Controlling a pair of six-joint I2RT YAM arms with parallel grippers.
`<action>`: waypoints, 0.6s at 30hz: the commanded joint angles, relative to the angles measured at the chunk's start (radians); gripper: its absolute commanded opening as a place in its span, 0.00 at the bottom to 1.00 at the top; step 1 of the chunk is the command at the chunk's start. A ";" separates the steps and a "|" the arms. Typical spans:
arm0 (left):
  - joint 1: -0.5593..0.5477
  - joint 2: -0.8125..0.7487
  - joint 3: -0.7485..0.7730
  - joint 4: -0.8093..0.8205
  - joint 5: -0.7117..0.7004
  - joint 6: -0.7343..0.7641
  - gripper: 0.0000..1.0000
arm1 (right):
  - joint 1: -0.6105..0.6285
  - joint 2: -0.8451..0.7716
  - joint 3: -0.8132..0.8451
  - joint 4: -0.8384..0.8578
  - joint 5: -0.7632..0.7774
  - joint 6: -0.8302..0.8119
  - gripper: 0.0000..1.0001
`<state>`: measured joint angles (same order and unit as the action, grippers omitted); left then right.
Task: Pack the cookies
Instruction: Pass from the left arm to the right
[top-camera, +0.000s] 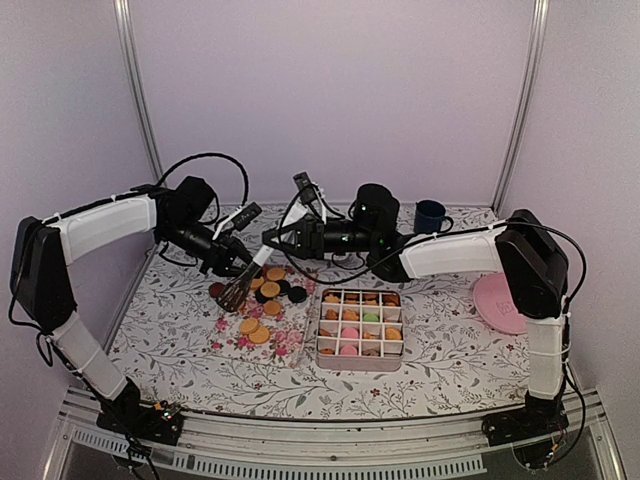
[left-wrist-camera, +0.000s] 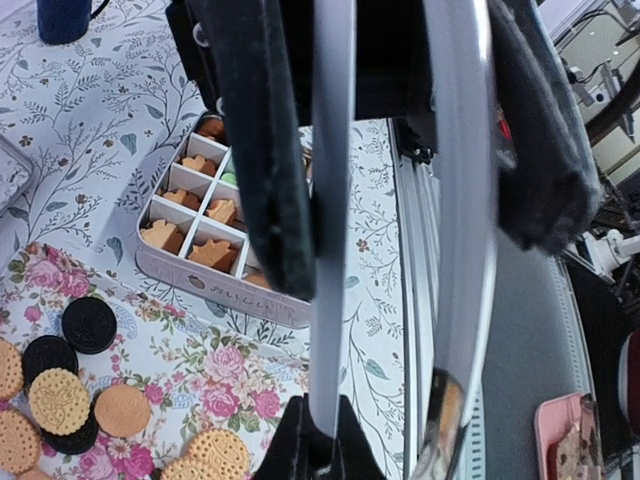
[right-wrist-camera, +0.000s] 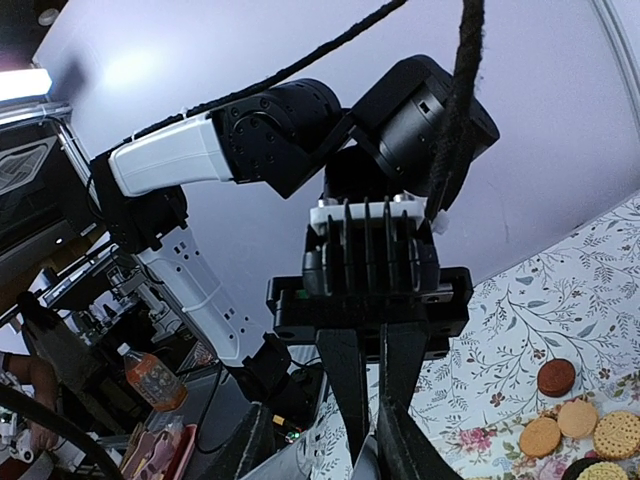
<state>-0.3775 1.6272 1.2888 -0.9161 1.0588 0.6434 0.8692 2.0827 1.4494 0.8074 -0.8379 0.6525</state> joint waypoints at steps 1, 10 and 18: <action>-0.009 -0.010 0.030 0.020 -0.073 -0.007 0.08 | 0.000 -0.048 -0.036 -0.009 0.012 -0.017 0.34; 0.038 -0.021 0.020 0.133 -0.294 -0.105 0.49 | 0.003 -0.116 -0.071 -0.123 0.111 -0.158 0.32; 0.164 -0.076 0.008 0.250 -0.422 -0.188 0.87 | 0.024 -0.144 -0.079 -0.253 0.287 -0.298 0.32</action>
<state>-0.2901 1.5917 1.2903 -0.7521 0.7357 0.5003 0.8707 1.9938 1.3804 0.6243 -0.6449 0.4423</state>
